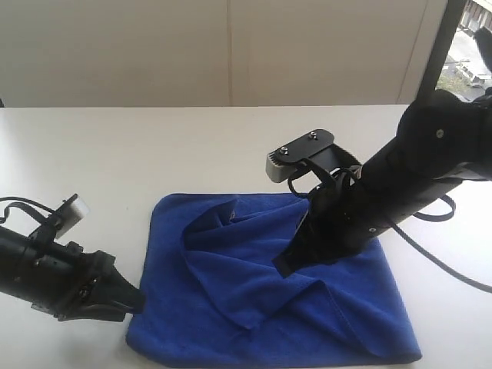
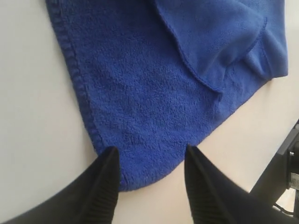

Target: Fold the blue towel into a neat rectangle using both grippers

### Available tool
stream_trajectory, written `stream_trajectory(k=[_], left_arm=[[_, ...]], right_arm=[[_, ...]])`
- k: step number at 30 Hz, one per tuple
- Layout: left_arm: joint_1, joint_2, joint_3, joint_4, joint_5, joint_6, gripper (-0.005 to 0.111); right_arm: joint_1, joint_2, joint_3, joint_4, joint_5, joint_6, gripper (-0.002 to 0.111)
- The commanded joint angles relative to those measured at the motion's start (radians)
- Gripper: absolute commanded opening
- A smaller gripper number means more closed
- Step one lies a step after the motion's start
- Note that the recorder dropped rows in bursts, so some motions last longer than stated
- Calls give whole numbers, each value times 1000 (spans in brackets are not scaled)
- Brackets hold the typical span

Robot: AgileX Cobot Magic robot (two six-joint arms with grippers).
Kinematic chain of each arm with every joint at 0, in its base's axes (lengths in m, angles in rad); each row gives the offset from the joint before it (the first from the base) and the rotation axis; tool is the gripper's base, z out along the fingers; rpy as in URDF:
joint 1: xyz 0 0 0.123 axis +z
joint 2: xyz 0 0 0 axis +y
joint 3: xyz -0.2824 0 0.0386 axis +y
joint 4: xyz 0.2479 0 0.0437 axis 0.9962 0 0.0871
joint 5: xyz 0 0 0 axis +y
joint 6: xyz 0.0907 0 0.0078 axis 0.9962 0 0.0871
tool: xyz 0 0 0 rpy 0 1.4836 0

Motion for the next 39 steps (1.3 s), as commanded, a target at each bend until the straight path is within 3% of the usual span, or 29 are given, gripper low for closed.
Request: stream_trajectory(k=[1, 6, 10, 17, 21, 24, 32, 39], left_arm=[[4, 42, 8, -54, 30, 69, 50], [4, 39, 8, 5, 28, 75, 44], [4, -52, 8, 81, 33, 76, 0], [-170, -173, 181, 95, -270, 76, 0], [-223, -173, 185, -58, -297, 127, 0], [-223, -173, 185, -112, -294, 160, 4], [-223, -171, 185, -193, -351, 158, 49], [-223, -171, 185, -231, -359, 162, 51]], right_arm=[[-7, -8, 5, 7, 27, -5, 0], [-7, -8, 5, 48, 30, -5, 0], [-7, -8, 5, 48, 38, -5, 0], [-3, -6, 5, 153, 25, -54, 0], [34, -6, 5, 187, 30, -119, 0], [34, -6, 5, 187, 36, -119, 0], [34, -6, 5, 187, 48, -119, 0], [34, -6, 5, 187, 49, -119, 0]])
